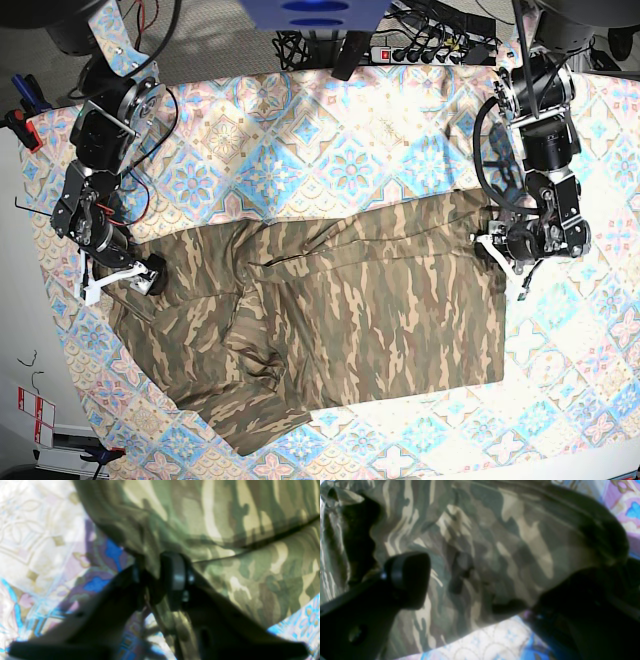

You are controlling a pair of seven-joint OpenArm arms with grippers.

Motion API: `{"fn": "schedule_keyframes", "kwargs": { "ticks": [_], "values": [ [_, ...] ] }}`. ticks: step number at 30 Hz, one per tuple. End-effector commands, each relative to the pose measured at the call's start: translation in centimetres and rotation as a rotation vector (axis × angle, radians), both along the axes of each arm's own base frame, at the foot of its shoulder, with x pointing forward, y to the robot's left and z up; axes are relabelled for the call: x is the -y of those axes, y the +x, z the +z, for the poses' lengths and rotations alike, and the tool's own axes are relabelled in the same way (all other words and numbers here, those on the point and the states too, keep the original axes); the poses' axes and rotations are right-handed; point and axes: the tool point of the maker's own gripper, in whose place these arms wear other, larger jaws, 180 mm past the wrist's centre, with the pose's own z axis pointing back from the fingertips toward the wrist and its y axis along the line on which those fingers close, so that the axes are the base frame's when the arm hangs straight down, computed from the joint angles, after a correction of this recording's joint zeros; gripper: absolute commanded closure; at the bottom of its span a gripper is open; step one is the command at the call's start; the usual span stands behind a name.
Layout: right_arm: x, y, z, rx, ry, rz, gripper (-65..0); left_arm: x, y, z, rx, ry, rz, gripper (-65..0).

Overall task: Fold the T-shirt properly
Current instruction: 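Grasp the shirt's side edges with both grippers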

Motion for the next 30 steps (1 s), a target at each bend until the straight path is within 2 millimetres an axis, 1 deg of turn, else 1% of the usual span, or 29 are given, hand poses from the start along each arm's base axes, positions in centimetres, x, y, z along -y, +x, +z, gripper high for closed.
{"fn": "schedule_keyframes", "kwargs": {
  "ticks": [1, 3, 12, 23, 27, 30],
  "values": [
    [0.9, 1.3, 1.6, 0.044, -0.016, -0.009, -65.0, 4.9, -5.6, -3.0, -0.185, -0.074, -0.127, -7.2],
    [0.9, 1.3, 1.6, 0.045, -0.016, -0.009, -65.0, 4.8, -6.3, -3.3, -0.197, -0.073, -0.126, -6.7],
    [1.1, 1.2, 1.7, 0.05, -0.021, -0.013, -65.0, 4.3, -6.3, -3.3, -0.201, -0.064, -0.125, -7.4],
    [1.0, 1.8, 2.2, 0.085, -0.039, -0.015, -65.0, 4.3, -6.4, -3.3, -0.202, -0.063, -0.125, -7.4],
    [1.1, 2.1, 2.4, 0.101, -0.039, -0.022, -65.0, 3.8, -6.8, -3.6, -0.22, -0.026, -0.145, -7.4],
    [2.4, 1.7, 2.5, 0.11, -0.018, -0.079, -65.0, 3.7, -7.1, -3.8, -0.232, -0.003, -0.161, -7.4]
  ]
}}
